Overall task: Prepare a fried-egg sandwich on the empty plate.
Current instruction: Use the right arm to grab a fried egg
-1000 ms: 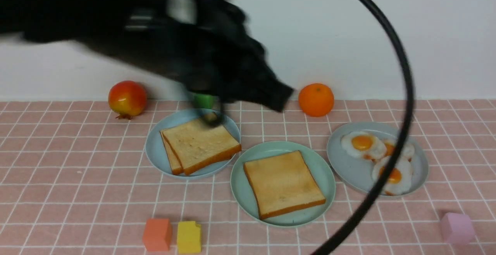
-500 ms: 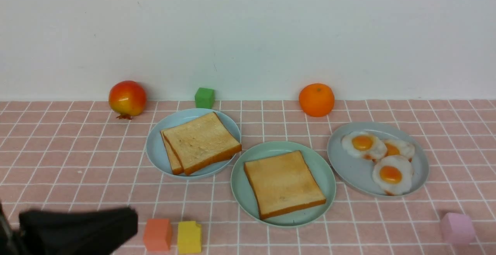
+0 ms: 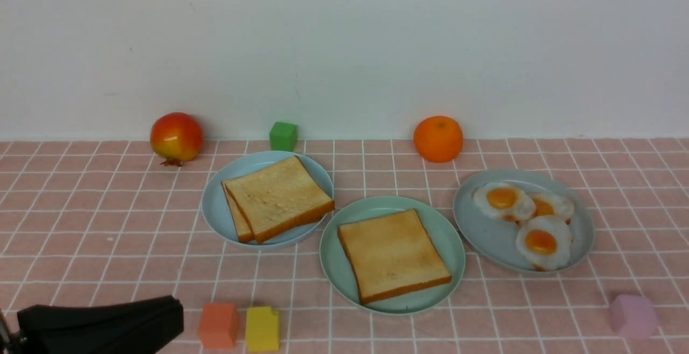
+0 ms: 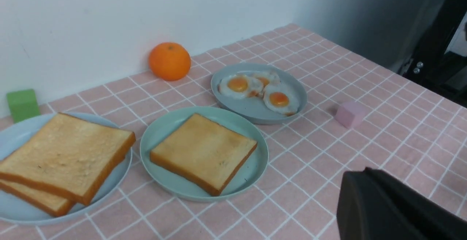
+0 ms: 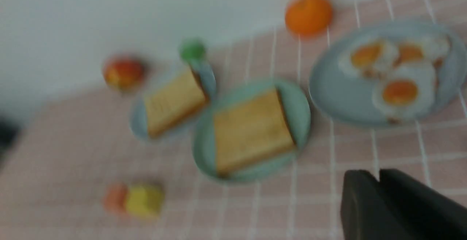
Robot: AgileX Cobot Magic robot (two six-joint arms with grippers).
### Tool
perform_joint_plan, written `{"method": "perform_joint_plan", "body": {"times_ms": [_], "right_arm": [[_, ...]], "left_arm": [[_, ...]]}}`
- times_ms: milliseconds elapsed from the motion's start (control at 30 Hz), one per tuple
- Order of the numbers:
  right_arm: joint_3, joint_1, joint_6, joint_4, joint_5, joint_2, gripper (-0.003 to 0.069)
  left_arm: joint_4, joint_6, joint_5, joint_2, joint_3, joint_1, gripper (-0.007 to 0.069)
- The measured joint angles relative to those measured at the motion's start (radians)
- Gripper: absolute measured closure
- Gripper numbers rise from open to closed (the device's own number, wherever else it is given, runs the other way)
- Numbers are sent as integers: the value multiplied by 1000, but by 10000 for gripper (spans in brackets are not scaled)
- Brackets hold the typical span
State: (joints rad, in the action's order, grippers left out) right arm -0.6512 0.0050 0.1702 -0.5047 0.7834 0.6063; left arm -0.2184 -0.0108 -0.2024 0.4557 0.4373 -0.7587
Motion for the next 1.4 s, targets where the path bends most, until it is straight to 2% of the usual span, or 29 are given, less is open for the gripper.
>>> {"method": "perform_joint_plan", "body": {"times_ms": [67,100,167,233,400,467,567,700,800,833,867,1033,1200,1400], "right_arm": [[-148,5,9,97,130,179,622],[-148,6,9,105,141,179,622],[-314,65,-4,225,222,403,648],[-357,100,-14,263,229,464,649],[-538,348,-26,596,191,742,648],[-565,384,-26,698,173,819,646],[-590,389,-17,769,147,918,639],[-628,389,55,782,136,1046,617],[-704,381,174,757,134,1170,545],[-704,379,181,753,134,1170,545],[-758,361,246,717,141,1231,502],[-892,293,443,563,222,1350,389],[-936,255,541,505,218,1391,290],[-938,254,609,533,167,1434,244]], "left_arm": [[0,0,3,0,0,0,613],[0,0,3,0,0,0,613],[-5,0,-9,0,0,0,613],[-12,0,-17,0,0,0,613],[-67,0,-62,0,0,0,613],[-81,0,-67,0,0,0,613],[-89,0,-67,0,0,0,613],[-91,0,-67,0,0,0,613],[-88,0,-67,0,0,0,613],[-88,0,-66,0,0,0,613],[-83,-1,-66,0,0,0,613],[-74,-4,-66,0,0,0,613],[-74,-4,-66,0,0,0,613],[-70,-4,-66,0,0,0,613]]}}
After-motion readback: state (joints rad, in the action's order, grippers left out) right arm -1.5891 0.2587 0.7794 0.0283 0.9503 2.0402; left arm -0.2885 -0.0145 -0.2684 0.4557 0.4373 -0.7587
